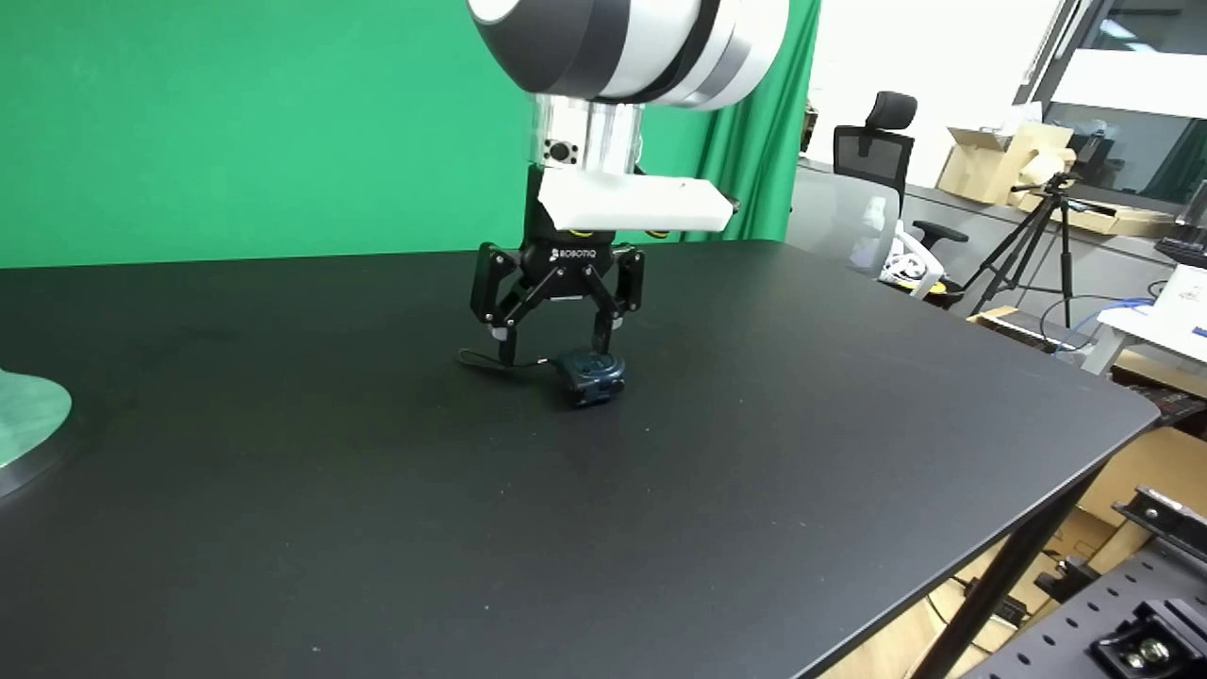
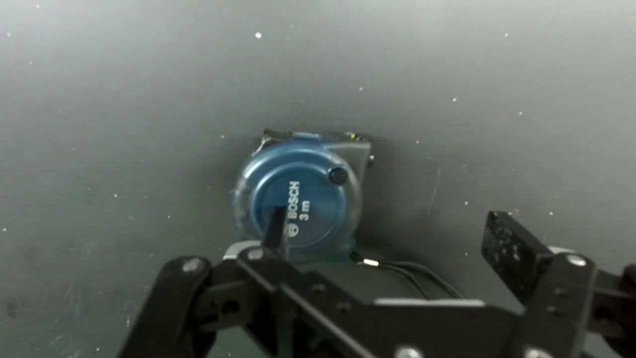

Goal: Move the black measuring tape to the right

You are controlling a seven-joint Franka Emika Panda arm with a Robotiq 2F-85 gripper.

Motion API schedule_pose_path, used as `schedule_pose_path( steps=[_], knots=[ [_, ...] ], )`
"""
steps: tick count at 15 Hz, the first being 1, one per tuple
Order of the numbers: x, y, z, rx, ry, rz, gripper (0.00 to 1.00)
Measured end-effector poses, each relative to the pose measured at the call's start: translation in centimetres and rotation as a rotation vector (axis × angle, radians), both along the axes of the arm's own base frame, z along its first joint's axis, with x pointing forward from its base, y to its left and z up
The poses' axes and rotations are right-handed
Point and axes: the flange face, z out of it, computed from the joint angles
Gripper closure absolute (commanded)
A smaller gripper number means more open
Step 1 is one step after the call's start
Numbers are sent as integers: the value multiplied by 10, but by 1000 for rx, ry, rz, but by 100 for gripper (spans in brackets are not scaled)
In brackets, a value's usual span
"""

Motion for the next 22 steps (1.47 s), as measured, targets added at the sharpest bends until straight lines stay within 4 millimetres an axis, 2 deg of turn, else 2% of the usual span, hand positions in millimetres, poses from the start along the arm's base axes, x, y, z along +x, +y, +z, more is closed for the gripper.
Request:
schedule_pose_path(
  steps=[4, 7, 14, 18, 22],
  knots=[
    [-12, 4, -1, -2, 13, 19, 0],
    [-19, 0, 5, -7, 10, 17, 0],
    [-26, -31, 22, -24, -17, -35, 0],
    [-24, -49, 22, -23, -20, -60, 0],
    [-22, -57, 21, -23, -20, -50, 0]
  ],
)
